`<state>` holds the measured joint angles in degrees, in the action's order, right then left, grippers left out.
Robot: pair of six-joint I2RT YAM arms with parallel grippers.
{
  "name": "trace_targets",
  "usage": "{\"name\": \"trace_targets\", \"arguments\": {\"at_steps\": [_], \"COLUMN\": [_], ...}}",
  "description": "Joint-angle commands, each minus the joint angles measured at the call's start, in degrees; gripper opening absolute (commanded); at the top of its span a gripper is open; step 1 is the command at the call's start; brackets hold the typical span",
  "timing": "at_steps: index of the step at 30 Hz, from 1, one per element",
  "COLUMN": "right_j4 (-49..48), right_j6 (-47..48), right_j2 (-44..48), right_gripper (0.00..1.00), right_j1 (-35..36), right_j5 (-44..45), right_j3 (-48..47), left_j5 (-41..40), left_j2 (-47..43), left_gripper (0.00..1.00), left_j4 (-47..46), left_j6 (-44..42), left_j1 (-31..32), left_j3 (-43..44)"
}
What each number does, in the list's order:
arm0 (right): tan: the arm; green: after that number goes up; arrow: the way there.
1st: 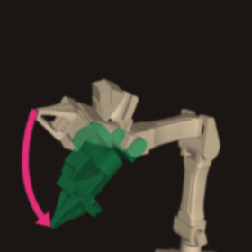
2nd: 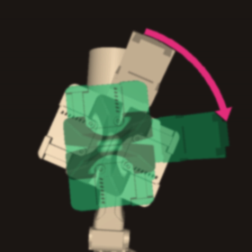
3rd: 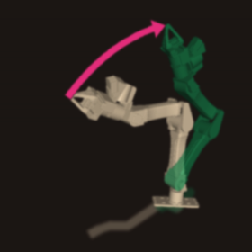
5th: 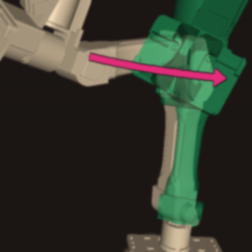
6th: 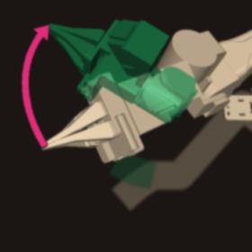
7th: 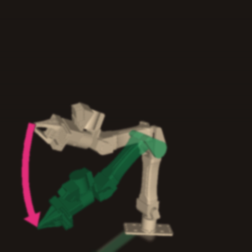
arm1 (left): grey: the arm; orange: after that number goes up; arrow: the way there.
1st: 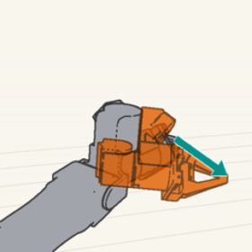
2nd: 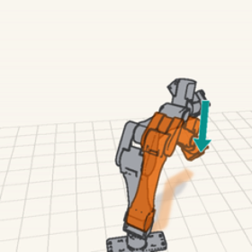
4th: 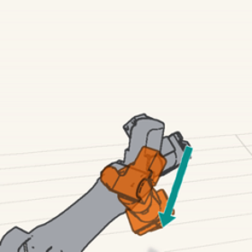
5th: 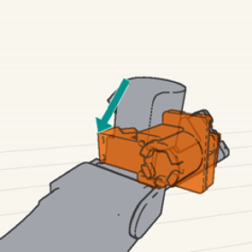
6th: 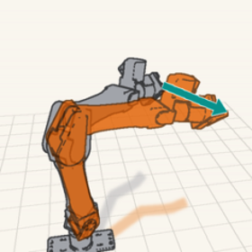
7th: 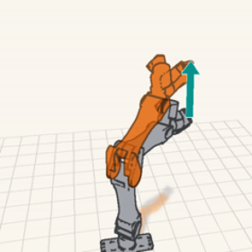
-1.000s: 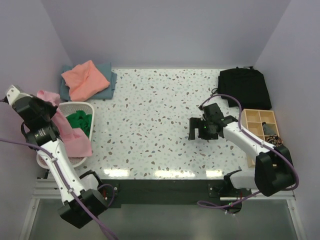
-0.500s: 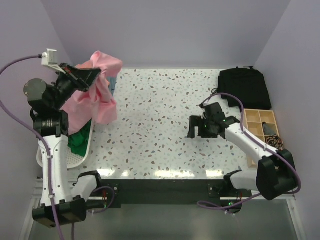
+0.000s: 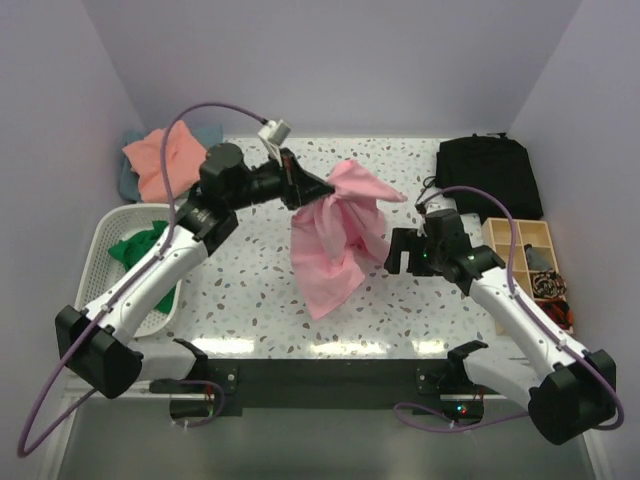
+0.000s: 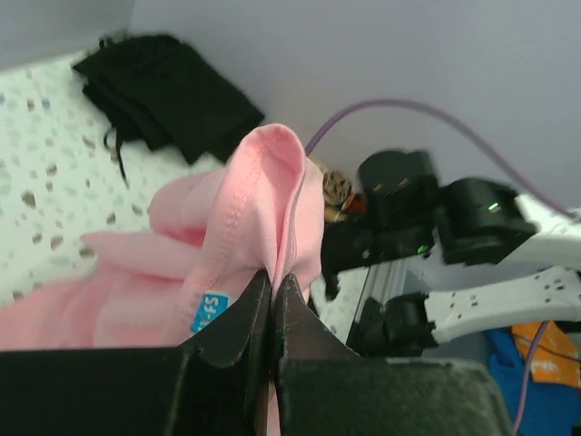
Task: Fold and stack the t-shirts
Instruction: Move the tshirt to the center of the board
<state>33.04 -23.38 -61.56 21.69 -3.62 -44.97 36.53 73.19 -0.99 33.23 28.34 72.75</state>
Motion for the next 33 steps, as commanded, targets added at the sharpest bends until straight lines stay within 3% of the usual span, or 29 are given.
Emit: {"name": "trace_targets", "arguments": {"at_steps": [1, 7, 11, 13, 14, 15, 17, 25, 29, 33], "right_j4": [5.37, 10.29, 10.65, 9.51, 9.15, 8.28, 7.4, 3.09, -0.25, -0.78], "right_j6": [-0.01, 1.14, 2.9, 3.6, 3.86, 4.04, 4.83, 7.55, 7.99, 9.57], "right_j2": [5.83, 13.39, 13.84, 11.57, 10.59, 9.54, 6.73, -3.82, -11.37, -22.0], "right_gripper": [0.94, 0.94, 0.96, 0.96, 0.95, 0.95, 0.95, 0.96, 0.96, 0.96], "right_j1": [-0.07, -0.07, -0.07, 0.1, 0.02, -0.07, 0.02, 0.54, 3.08, 7.3], "right_j5": [3.44, 8.62, 7.23, 3.98, 3.71, 1.7, -0.68, -7.19, -8.95, -8.6], "right_j3": [-3.1, -5.65, -6.97, -7.41, -7.93, -8.2, -9.08, -15.23, -19.79, -25.94], "left_j5": [-6.47, -15.23, -21.5, -22.73, -23.52, -24.48, -28.43, -44.16, -47.43, -46.47], "left_j2": [0.29, 4.24, 8.01, 9.77, 11.61, 12.24, 12.33, -1.17, -7.96, -11.05], "left_gripper": [0.0, 0.0, 0.11, 0.23, 0.37, 0.6, 0.67, 0.76, 0.84, 0.84], "left_j4": [0.21, 5.21, 8.02, 9.51, 10.48, 12.4, 13.73, 15.06, 15.76, 17.68], "left_j6": [-4.58, -7.13, -8.01, -8.62, -8.62, -8.36, -6.52, 4.19, 6.23, 7.54], "left_j1": [3.39, 4.8, 4.8, 4.8, 4.88, 4.97, 4.97, 4.89, 4.89, 4.8], "left_j3": [-9.01, -16.41, -17.11, -16.07, -15.54, -14.92, -15.27, -27.47, -32.4, -35.39]}}
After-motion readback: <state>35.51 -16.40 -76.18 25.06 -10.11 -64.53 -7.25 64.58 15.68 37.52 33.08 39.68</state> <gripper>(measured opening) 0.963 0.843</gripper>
